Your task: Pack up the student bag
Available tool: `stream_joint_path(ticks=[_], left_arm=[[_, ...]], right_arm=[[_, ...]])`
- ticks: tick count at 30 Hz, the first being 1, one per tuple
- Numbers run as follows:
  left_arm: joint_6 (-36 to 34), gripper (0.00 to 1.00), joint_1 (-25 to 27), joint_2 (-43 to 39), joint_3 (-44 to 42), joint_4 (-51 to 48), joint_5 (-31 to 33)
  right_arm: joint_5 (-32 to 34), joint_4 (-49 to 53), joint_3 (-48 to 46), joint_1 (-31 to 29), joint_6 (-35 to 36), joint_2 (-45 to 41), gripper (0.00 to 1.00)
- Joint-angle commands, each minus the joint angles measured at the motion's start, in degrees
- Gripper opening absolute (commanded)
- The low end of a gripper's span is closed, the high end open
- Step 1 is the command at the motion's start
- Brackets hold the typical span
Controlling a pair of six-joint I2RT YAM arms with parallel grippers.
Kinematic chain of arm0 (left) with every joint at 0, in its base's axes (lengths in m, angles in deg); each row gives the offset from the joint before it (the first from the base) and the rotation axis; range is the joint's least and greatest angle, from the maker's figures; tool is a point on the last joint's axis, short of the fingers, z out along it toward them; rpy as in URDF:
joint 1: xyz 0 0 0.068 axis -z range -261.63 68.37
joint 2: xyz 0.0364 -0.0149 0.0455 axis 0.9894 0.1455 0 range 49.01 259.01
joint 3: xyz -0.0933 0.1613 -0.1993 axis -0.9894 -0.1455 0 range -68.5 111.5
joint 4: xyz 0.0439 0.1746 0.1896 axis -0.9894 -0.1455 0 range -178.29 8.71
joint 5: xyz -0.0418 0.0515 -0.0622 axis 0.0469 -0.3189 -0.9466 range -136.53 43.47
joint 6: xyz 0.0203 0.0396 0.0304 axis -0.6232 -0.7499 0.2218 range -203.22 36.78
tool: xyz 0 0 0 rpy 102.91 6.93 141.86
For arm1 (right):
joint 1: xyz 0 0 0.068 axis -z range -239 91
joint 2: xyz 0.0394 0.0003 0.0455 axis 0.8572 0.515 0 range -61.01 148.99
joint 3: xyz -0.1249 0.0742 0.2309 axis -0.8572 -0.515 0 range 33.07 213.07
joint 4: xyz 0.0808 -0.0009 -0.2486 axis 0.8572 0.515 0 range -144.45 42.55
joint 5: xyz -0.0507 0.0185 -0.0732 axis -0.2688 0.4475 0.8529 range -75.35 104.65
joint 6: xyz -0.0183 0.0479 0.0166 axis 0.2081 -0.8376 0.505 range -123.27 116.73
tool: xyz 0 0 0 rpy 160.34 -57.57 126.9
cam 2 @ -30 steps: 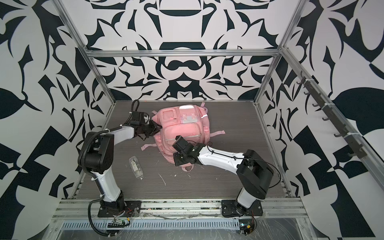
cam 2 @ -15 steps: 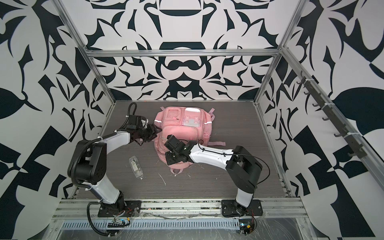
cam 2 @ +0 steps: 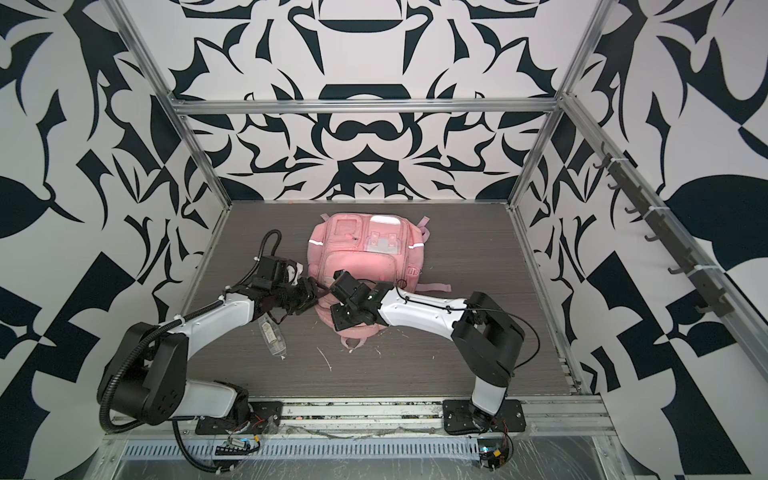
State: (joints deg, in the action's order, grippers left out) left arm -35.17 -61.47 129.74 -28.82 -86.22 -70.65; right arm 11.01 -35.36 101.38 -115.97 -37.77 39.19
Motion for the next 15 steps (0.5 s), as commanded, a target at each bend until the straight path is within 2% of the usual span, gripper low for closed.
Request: stream_joint_path(ticks=[1,8,15], left_arm=[[2.0,0.57,2.0,1.7,-0.1,1.2,0.8],[2.6,0.35,3.3,5.0,0.4,3.7,1.4],[0.9,0.22,3.0,5.9,1.4,3.0,1.9]], right_arm=[[-1.3,-0.5,2.0,-0.3,1.2,-1.5,0.0],[-0.9,-0.7,2.3,-0.3,1.0,-1.6,0.0],[0.6,1.0,1.1,-0.3,1.5,-2.8,0.0]])
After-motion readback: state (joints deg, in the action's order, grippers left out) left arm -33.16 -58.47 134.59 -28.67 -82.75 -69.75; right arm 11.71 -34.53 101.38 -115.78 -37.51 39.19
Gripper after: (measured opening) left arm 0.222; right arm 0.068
